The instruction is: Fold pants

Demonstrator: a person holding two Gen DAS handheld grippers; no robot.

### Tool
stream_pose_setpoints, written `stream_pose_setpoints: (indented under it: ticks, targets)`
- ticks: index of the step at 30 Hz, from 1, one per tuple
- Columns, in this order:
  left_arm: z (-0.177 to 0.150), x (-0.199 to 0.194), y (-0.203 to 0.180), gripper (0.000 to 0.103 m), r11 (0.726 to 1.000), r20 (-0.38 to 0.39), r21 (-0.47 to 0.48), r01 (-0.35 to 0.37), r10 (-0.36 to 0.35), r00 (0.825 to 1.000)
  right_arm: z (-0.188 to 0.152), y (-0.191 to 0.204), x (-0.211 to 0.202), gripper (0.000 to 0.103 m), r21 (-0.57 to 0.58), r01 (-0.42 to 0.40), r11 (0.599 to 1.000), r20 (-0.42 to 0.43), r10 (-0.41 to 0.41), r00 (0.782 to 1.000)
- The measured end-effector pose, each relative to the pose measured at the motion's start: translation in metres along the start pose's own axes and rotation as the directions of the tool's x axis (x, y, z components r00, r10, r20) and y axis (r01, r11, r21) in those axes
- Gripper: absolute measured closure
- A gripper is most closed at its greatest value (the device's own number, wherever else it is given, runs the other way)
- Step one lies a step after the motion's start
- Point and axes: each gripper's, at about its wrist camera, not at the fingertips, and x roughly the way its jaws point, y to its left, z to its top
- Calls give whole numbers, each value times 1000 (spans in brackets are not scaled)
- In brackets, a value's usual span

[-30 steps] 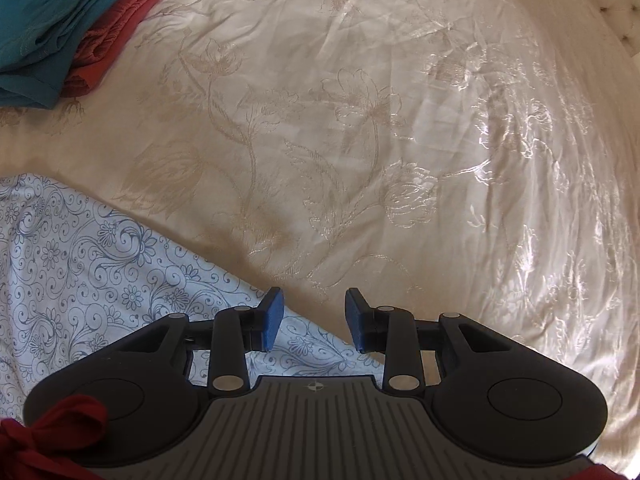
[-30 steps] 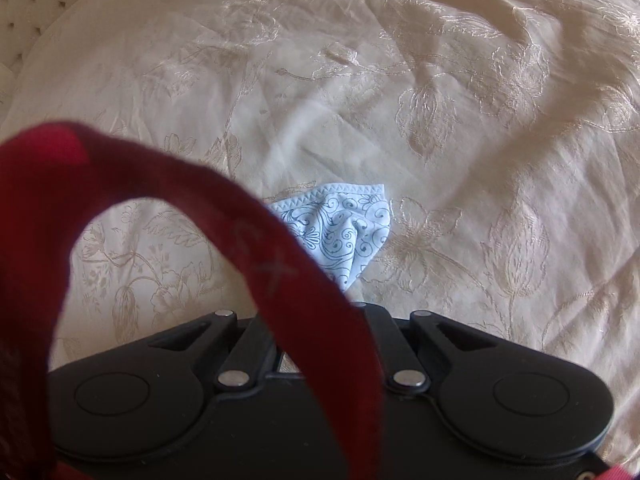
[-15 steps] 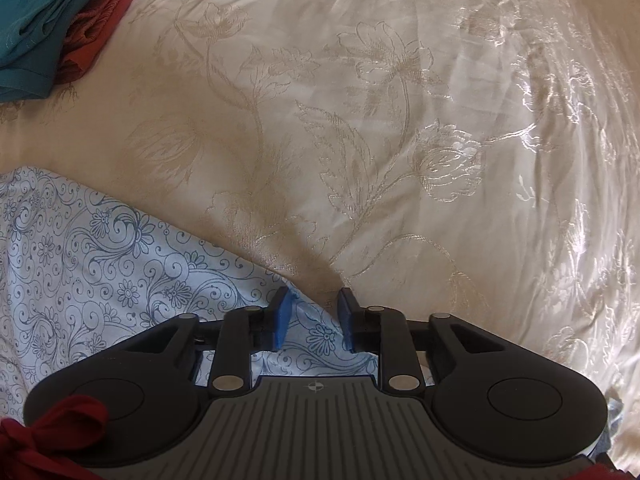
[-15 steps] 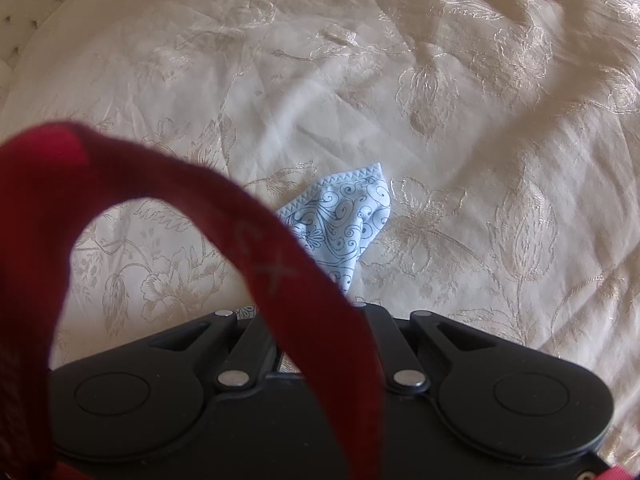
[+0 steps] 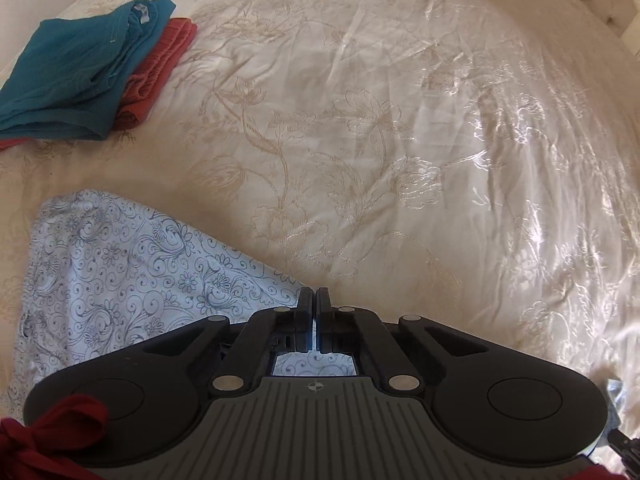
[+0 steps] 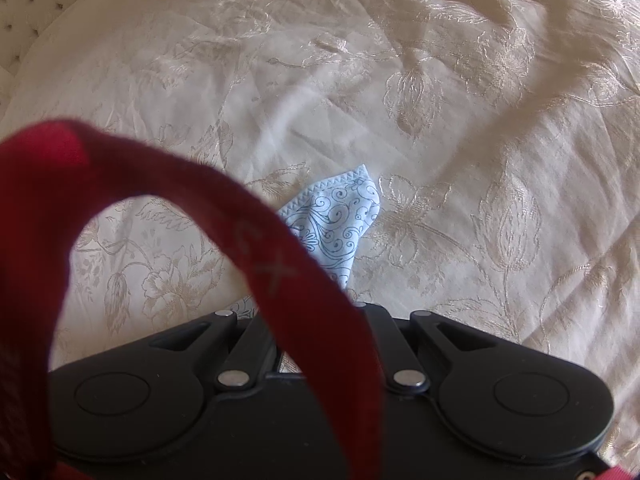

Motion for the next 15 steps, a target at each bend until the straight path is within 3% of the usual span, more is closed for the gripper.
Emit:
stream_pose_setpoints:
  ticks: [7,15]
  targets:
    - [-37,-51,15,102,1000,58,31,2,-4,998,-15,-11,-19,95,5,-3,1000,6,3,1000]
    - [-84,-92,40,102,998,65,69,-9,4,998,-50,-27,-56,95,11,3,1000,2,-3,1000]
